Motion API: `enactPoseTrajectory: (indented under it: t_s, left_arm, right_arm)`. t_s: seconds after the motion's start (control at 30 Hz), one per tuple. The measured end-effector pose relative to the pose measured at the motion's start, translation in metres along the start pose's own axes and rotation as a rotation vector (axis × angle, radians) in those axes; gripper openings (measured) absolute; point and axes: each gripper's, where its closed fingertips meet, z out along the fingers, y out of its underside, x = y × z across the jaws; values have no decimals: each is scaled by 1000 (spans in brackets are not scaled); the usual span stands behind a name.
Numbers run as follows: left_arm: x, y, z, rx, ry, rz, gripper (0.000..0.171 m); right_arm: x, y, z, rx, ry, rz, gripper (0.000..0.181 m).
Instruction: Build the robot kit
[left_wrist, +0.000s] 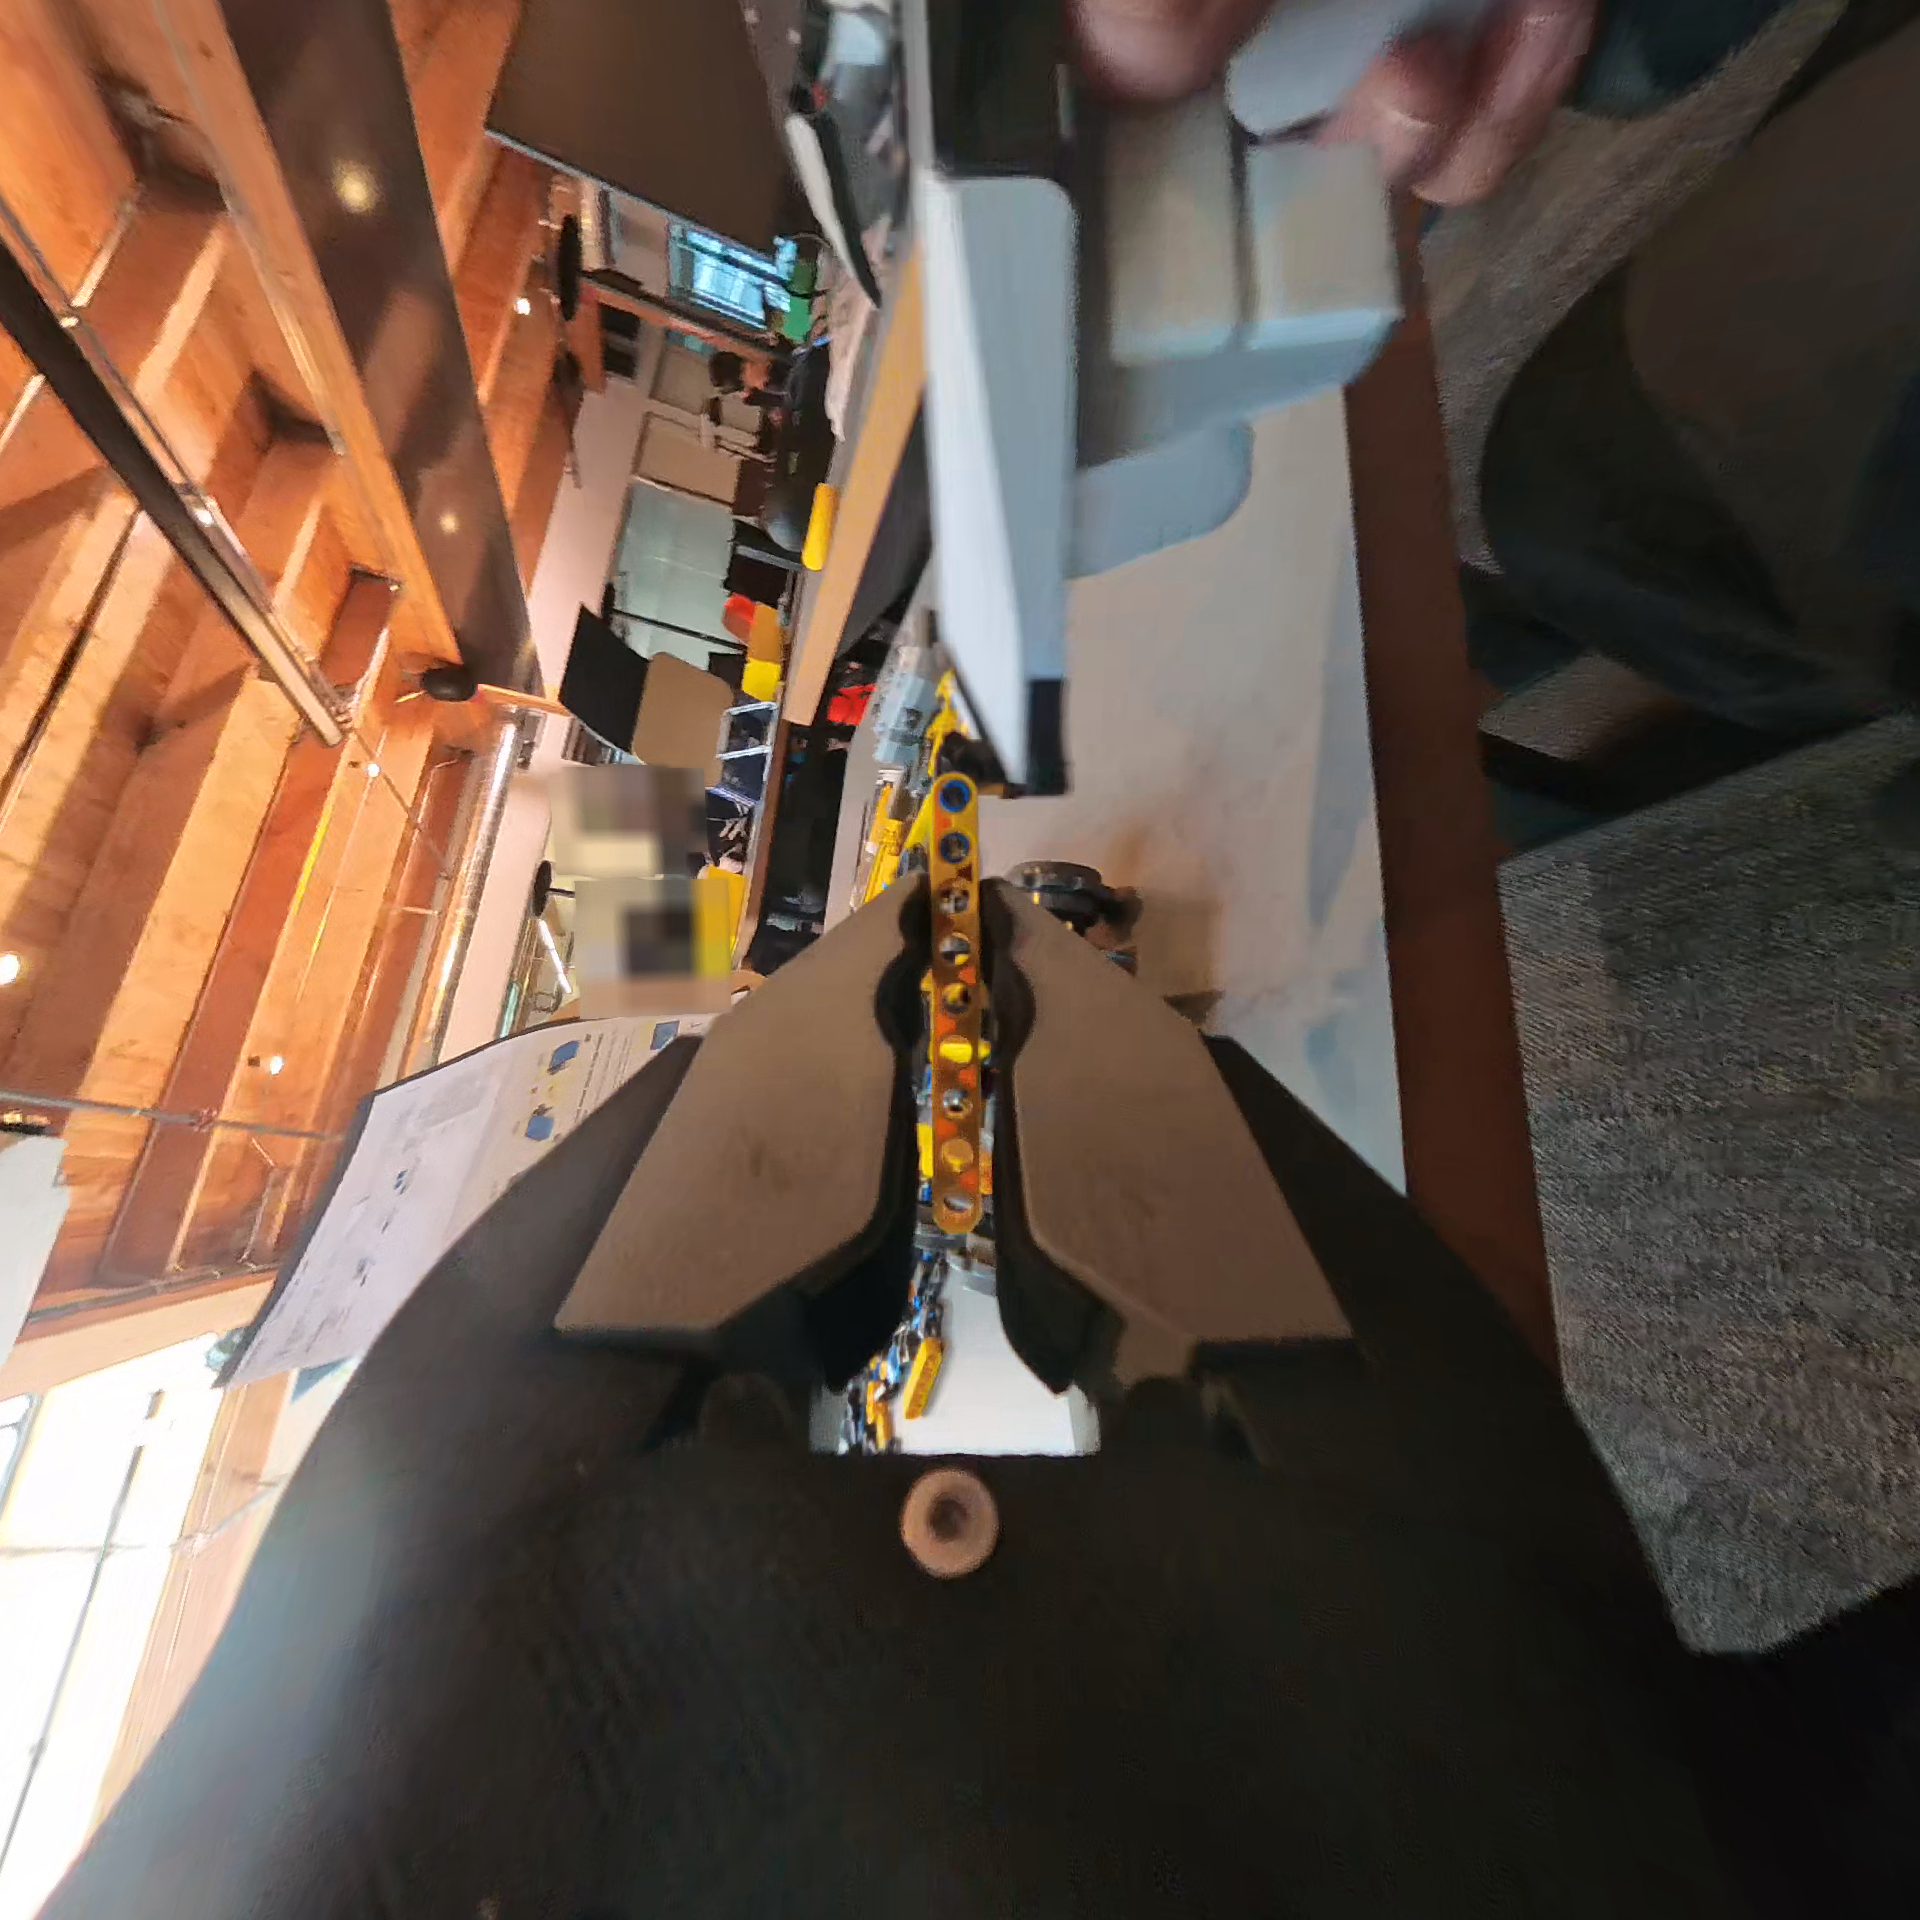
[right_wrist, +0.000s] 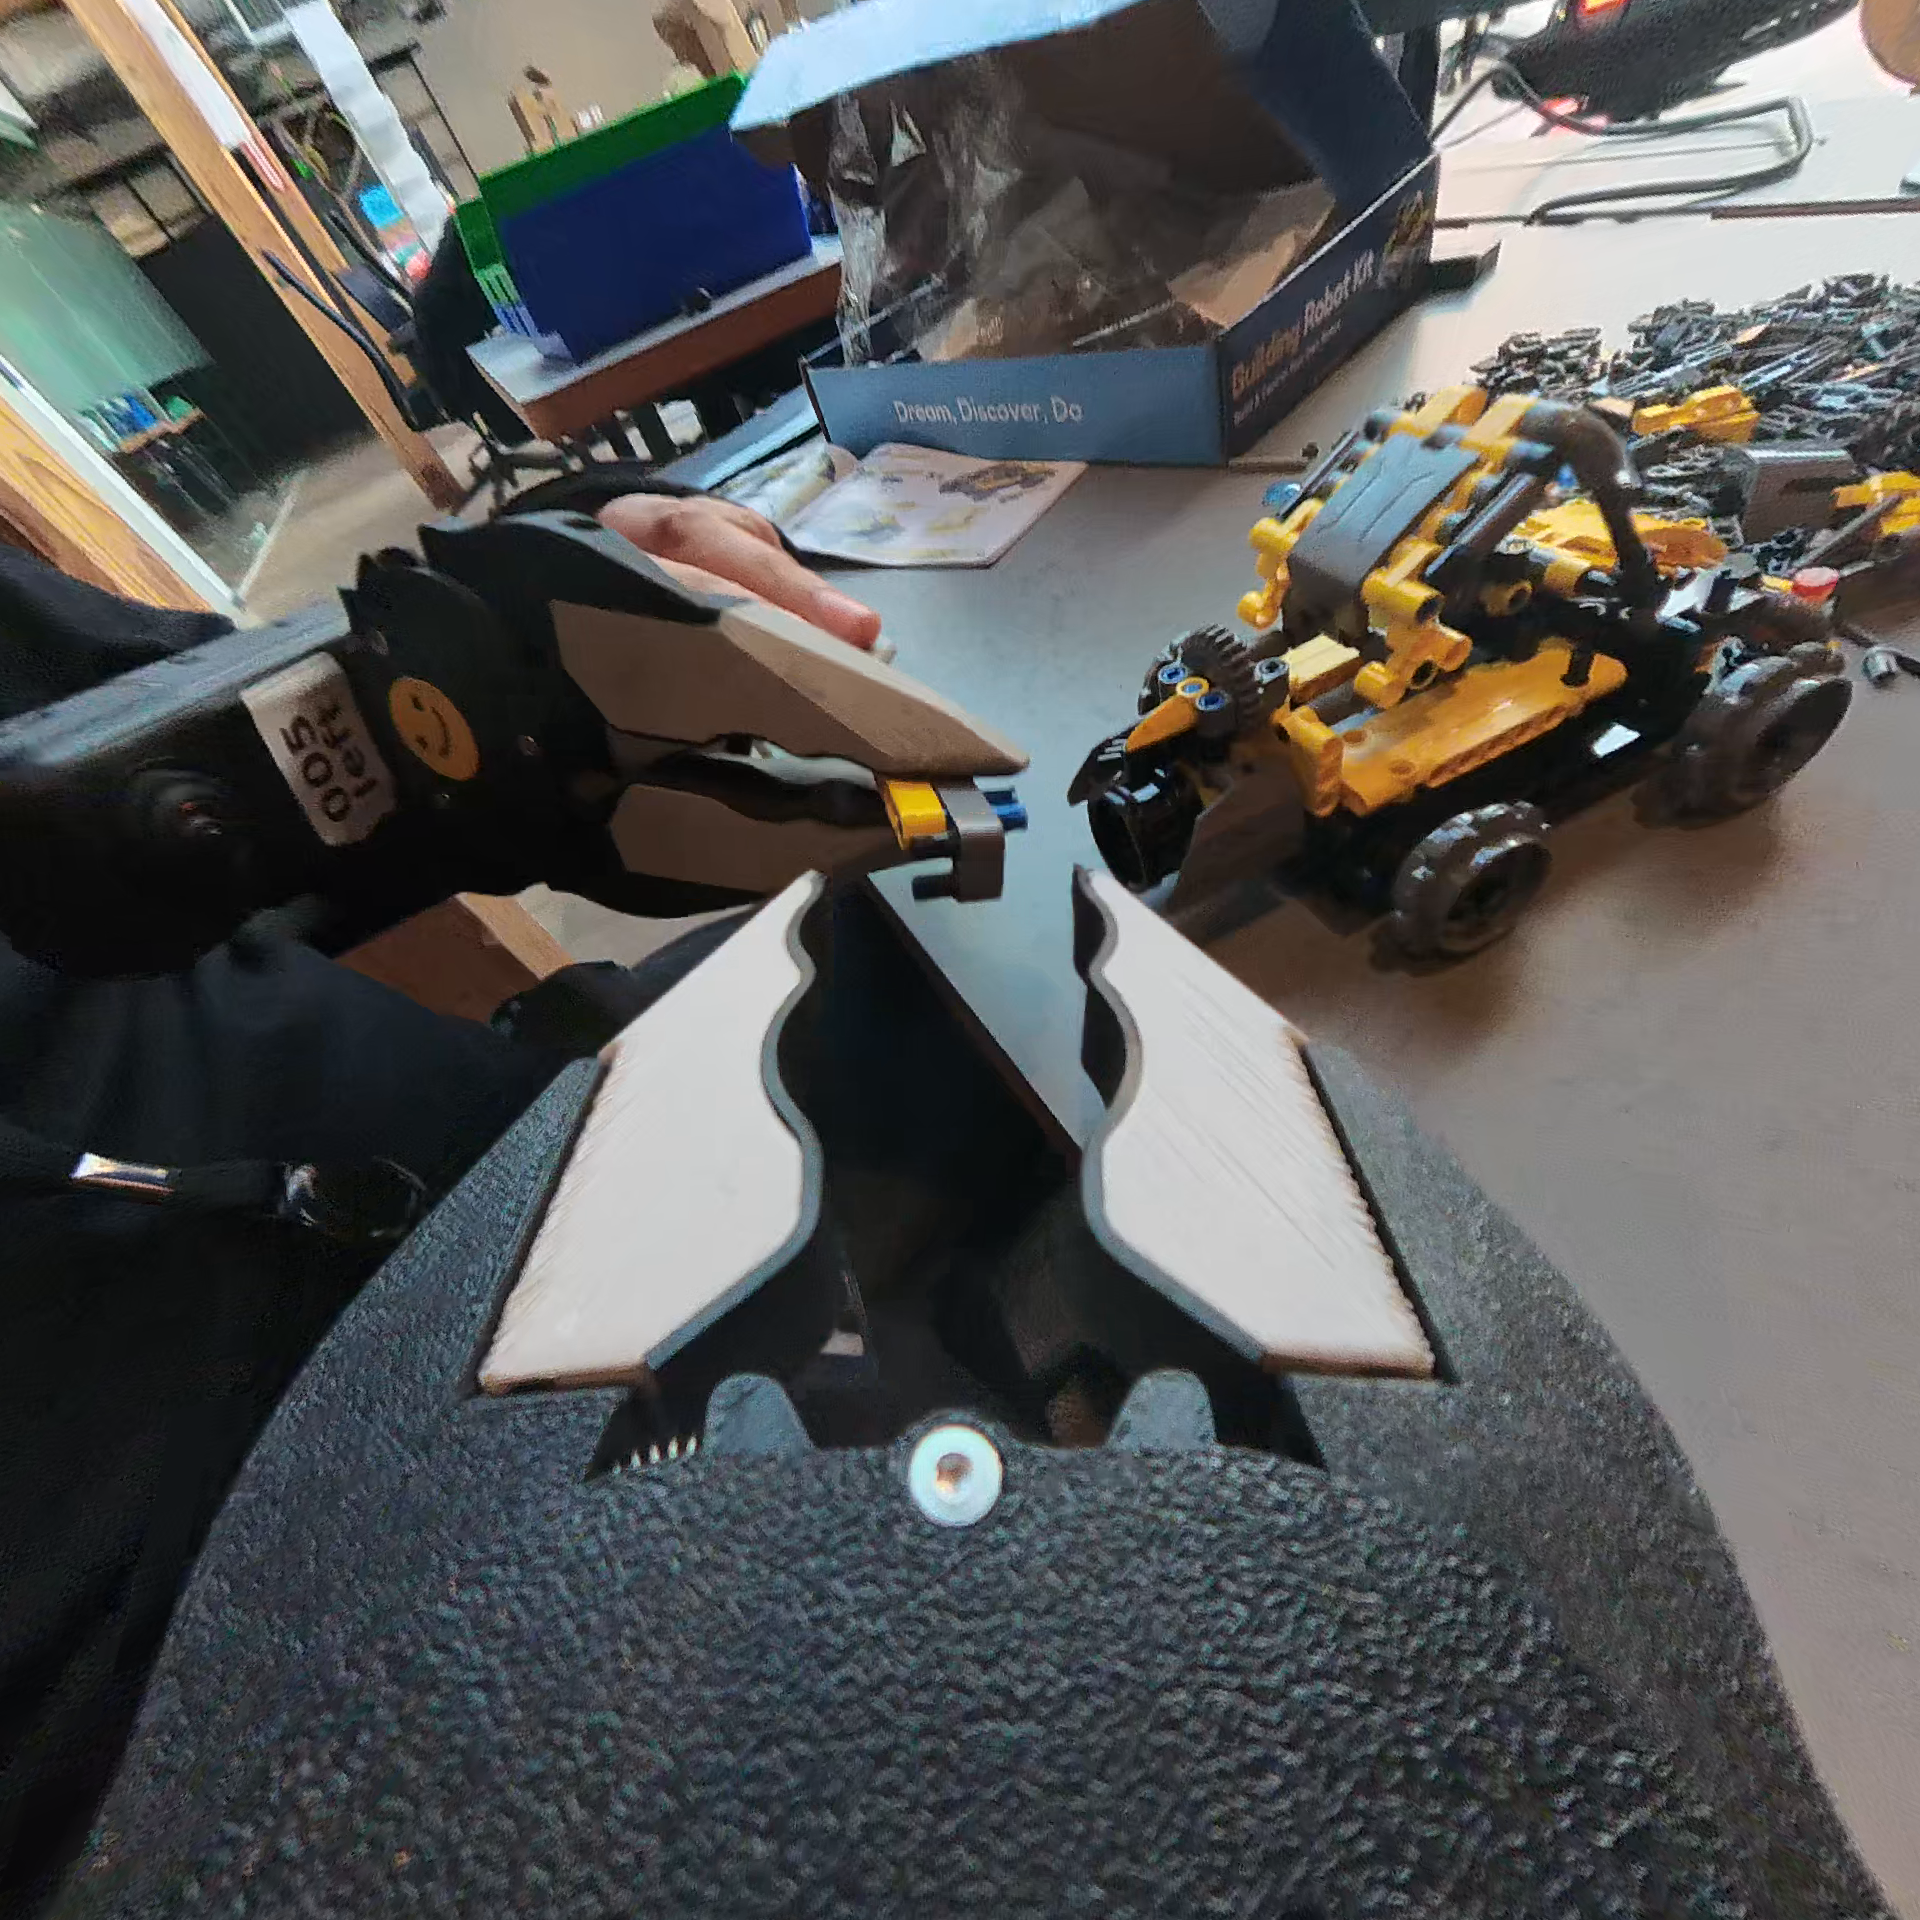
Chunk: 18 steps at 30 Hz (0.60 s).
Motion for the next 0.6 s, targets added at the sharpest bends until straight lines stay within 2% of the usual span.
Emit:
enactPoseTrajectory:
  t_s: [0.1,0.2,0.23,0.3,0.37,0.4,0.47,0.53,0.6]
  left_arm:
    - [-11,1,-3,57,-17,-116,4]
    - [-18,3,-5,103,24,-282,4]
    - [-16,8,-1,72,82,-407,4]
    - [-3,2,3,69,341,-780,5]
    - [-15,-20,-6,235,589,-1189,5]
    - [-25,-22,-9,279,671,-1376,5]
    - [-49,-16,-14,405,751,-1673,5]
    - [-68,-10,-20,546,793,-1847,4]
    - [-74,-16,-31,676,873,-1885,5]
  right_arm:
    - [-4,-2,-1,23,-20,-24,47]
    - [-13,-19,-9,111,-58,-35,47]
    - [-11,-25,-12,138,-30,-52,47]
    - [-2,-31,-17,155,92,-147,47]
    - [-1,-35,-21,147,165,-241,47]
    - [-4,-36,-21,147,169,-266,47]
    - [-11,-37,-19,137,161,-291,47]
    - [-14,-37,-16,120,173,-306,49]
    - [-18,-36,-11,109,155,-287,49]
